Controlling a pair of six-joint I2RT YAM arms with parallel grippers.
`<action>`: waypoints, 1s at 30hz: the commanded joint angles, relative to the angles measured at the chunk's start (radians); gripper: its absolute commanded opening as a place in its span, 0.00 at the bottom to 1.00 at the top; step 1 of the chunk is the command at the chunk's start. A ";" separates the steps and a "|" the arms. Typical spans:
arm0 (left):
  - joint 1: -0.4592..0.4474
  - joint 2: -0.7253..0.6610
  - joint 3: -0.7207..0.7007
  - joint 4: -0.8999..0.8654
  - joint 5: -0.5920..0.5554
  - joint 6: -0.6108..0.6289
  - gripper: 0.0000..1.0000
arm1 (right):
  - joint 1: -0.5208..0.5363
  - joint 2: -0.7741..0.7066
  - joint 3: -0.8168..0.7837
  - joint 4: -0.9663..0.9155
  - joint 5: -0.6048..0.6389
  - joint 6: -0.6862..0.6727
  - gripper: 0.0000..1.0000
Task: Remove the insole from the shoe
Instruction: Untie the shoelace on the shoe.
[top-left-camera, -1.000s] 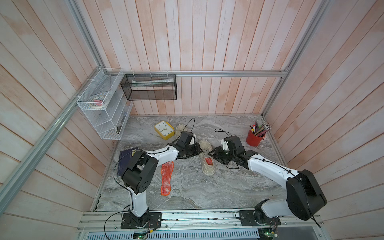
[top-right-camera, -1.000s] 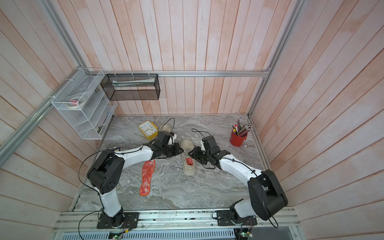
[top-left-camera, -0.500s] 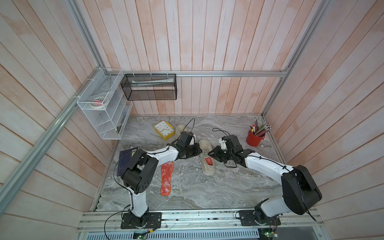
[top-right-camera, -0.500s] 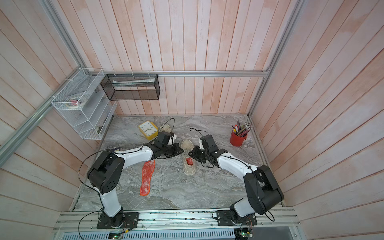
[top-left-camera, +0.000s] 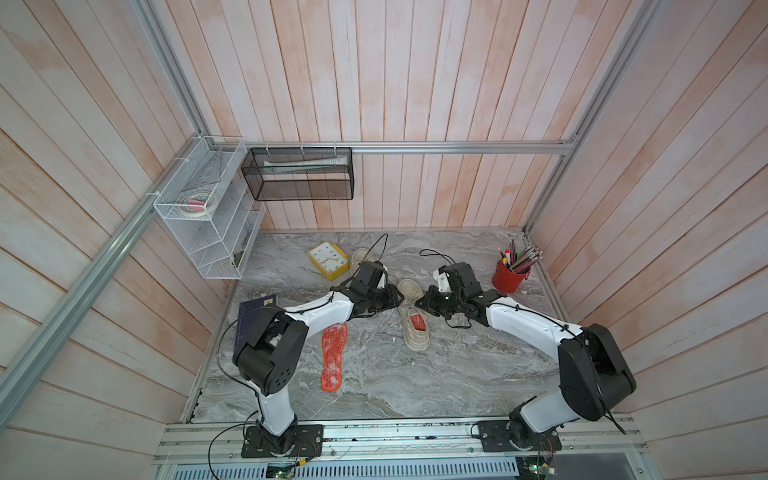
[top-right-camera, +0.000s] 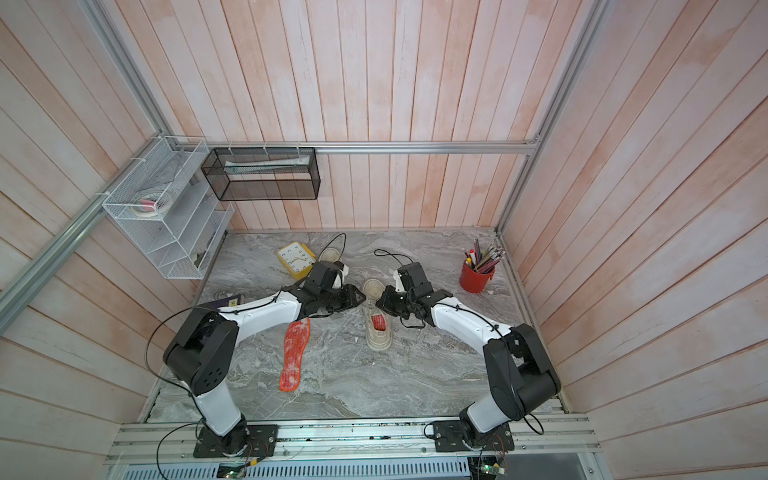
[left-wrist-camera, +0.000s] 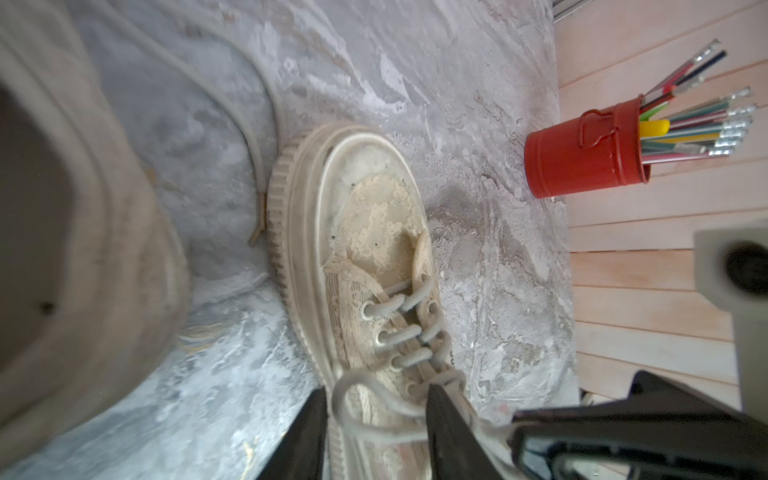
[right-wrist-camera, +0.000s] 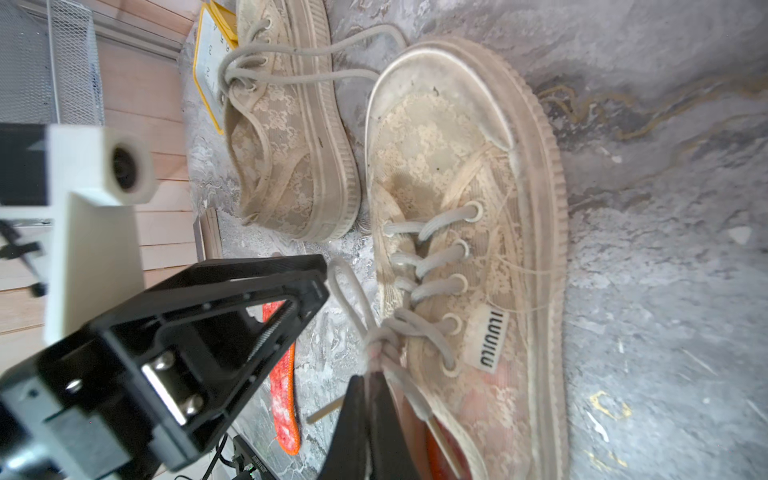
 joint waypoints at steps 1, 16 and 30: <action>-0.021 -0.145 -0.067 0.040 -0.102 0.122 0.48 | 0.006 0.025 0.042 -0.037 -0.042 0.004 0.01; -0.133 -0.179 -0.183 0.140 -0.072 0.295 0.44 | 0.006 0.064 0.104 -0.113 -0.054 0.063 0.01; -0.134 -0.058 -0.123 0.170 -0.034 0.239 0.27 | 0.005 0.072 0.123 -0.122 -0.051 0.066 0.01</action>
